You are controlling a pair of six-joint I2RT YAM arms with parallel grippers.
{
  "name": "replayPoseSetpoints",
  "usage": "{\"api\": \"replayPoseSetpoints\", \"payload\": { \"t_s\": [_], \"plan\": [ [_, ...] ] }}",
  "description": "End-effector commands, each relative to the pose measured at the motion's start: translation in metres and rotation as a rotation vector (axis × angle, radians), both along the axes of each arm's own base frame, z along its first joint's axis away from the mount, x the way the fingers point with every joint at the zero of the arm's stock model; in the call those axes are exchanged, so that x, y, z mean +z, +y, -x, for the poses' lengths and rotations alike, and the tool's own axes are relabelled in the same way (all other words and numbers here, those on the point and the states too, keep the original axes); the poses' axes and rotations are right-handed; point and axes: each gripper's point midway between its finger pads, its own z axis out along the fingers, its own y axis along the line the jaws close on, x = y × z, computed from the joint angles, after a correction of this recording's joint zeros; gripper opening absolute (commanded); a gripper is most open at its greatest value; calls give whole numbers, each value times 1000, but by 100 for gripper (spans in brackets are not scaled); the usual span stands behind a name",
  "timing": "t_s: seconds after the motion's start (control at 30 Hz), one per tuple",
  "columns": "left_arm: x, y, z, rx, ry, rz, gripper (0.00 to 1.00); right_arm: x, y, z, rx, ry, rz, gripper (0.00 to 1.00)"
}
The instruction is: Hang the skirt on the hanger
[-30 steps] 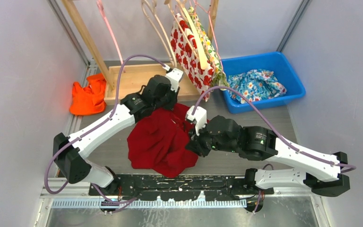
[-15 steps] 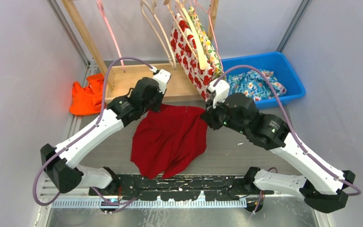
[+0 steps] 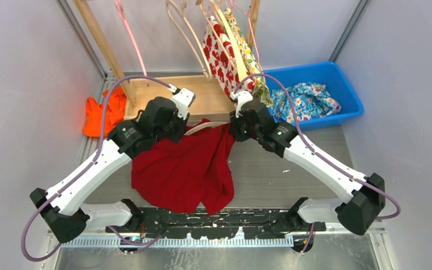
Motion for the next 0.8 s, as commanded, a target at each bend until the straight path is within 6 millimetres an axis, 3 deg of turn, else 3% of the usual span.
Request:
{"api": "replayPoseSetpoints", "payload": {
  "t_s": [0.0,0.17,0.4,0.53,0.77],
  "plan": [
    [65,-74,43,-337,-35,312,0,55,65,-8,162,-141,-277,1],
    [63,-71,46,-340,-29,304,0,44,59,-8,151,-150,-253,1],
    [71,-65,50,-349,-40,288,0,64,33,17,193,-204,-214,1],
    [83,-61,52,-354,-58,281,0,83,20,34,202,-203,-222,1],
    [101,-60,58,-404,-65,257,0,145,9,59,275,-280,-268,1]
  ]
}}
